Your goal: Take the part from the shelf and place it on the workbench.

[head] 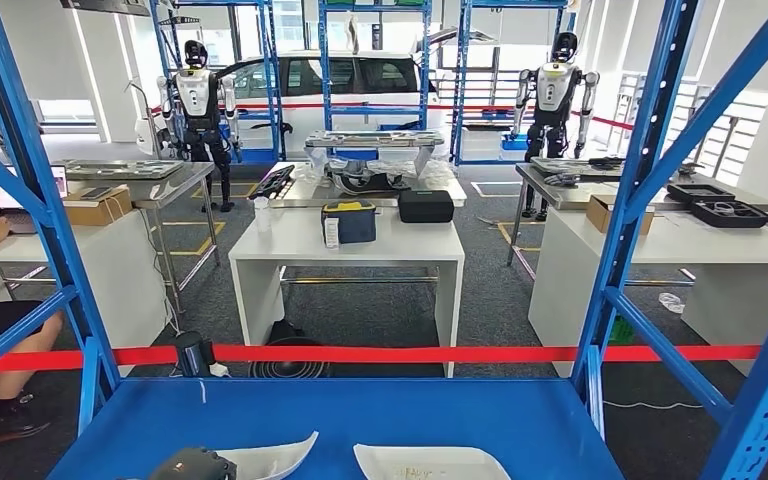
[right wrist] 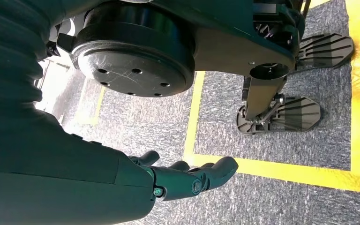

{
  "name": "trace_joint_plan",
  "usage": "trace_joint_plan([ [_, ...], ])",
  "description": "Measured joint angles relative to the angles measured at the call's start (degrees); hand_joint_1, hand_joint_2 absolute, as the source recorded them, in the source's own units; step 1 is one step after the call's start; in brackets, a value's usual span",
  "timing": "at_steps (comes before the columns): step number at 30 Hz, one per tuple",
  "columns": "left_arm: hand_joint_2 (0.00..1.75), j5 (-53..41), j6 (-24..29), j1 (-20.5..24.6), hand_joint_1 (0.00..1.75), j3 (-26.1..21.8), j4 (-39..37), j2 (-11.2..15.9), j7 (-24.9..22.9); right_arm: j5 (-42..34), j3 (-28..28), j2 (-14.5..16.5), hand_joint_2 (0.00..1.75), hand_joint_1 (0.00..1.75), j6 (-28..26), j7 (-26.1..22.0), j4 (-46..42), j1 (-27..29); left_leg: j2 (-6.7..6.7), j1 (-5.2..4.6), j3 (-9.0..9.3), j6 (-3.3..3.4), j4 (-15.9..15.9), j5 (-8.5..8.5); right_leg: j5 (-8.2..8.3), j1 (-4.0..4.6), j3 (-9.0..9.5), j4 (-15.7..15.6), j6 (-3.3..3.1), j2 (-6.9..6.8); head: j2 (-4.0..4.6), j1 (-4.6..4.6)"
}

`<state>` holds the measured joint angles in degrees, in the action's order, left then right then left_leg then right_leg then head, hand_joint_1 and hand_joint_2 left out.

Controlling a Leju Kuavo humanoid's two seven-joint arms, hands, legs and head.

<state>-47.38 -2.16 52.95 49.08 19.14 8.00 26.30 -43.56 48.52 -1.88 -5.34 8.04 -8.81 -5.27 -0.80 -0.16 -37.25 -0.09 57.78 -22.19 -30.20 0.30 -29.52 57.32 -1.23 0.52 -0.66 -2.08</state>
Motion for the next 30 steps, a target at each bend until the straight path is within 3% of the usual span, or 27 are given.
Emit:
trace_joint_plan([
  [5,1.75,11.9,1.3,-1.3,1.75,-5.7,2.4,-0.8,2.0,-1.0,0.0,0.0,1.75,0.0,-0.3,-0.4,0.0,0.2,-0.01,-0.01,-0.03,-0.01,0.0,-0.01,0.0,-0.01,-0.02,0.0,0.0,0.0,0.0,0.0],
  [9,1.75,29.8,-3.2,-5.9,1.75,-15.4,12.1,-0.8,6.1,-2.2,0.0,0.0,1.75,0.0,-0.4,-0.9,0.0,0.8,0.07,-0.06,-0.02,-0.08,0.0,-0.07,-0.01,-0.02,-0.01,0.0,0.01,0.09,0.0,0.0],
  [13,1.75,45.5,-16.4,-15.9,1.75,-25.8,29.5,-0.3,6.6,-2.7,0.0,0.2,1.75,0.0,-0.3,-0.8,0.0,1.3,0.18,-0.08,-0.02,-0.14,0.0,-0.19,-0.11,-0.05,-0.04,0.0,-0.01,0.27,0.0,0.0],
  [16,1.75,55.1,-29.3,-23.2,1.75,-31.4,41.7,-0.3,6.3,-3.0,0.0,0.2,1.75,0.0,-0.5,0.1,0.0,1.5,0.19,-0.05,-0.02,-0.21,0.0,-0.29,-0.21,-0.12,-0.08,0.0,-0.08,0.31,0.0,0.0],
  [18,1.75,59.2,-34.4,-26.9,1.75,-34.4,48.8,-0.4,6.3,-3.3,0.0,0.2,1.75,0.0,-0.7,0.3,0.0,1.6,0.18,-0.02,-0.02,-0.22,0.0,-0.34,-0.27,-0.13,-0.07,0.0,-0.11,0.29,0.0,-0.01],
  [24,1.75,61.8,-39.7,-34.6,1.75,-38.2,63.2,-0.7,8.2,-4.3,-0.1,0.2,1.75,0.0,-1.2,-0.2,0.0,1.7,0.17,0.01,0.0,-0.26,0.0,-0.4,-0.36,-0.1,-0.04,0.0,-0.15,0.25,0.0,-0.01],
  [30,1.75,64.4,-43.4,-38.3,1.75,-39.1,69.3,-0.9,8.3,-4.9,-0.2,0.2,1.75,0.0,-1.2,-0.4,0.0,1.7,0.14,-0.15,-0.01,-0.03,0.1,-0.65,-0.37,-0.17,0.03,-0.1,0.04,0.17,0.0,-0.02],
])
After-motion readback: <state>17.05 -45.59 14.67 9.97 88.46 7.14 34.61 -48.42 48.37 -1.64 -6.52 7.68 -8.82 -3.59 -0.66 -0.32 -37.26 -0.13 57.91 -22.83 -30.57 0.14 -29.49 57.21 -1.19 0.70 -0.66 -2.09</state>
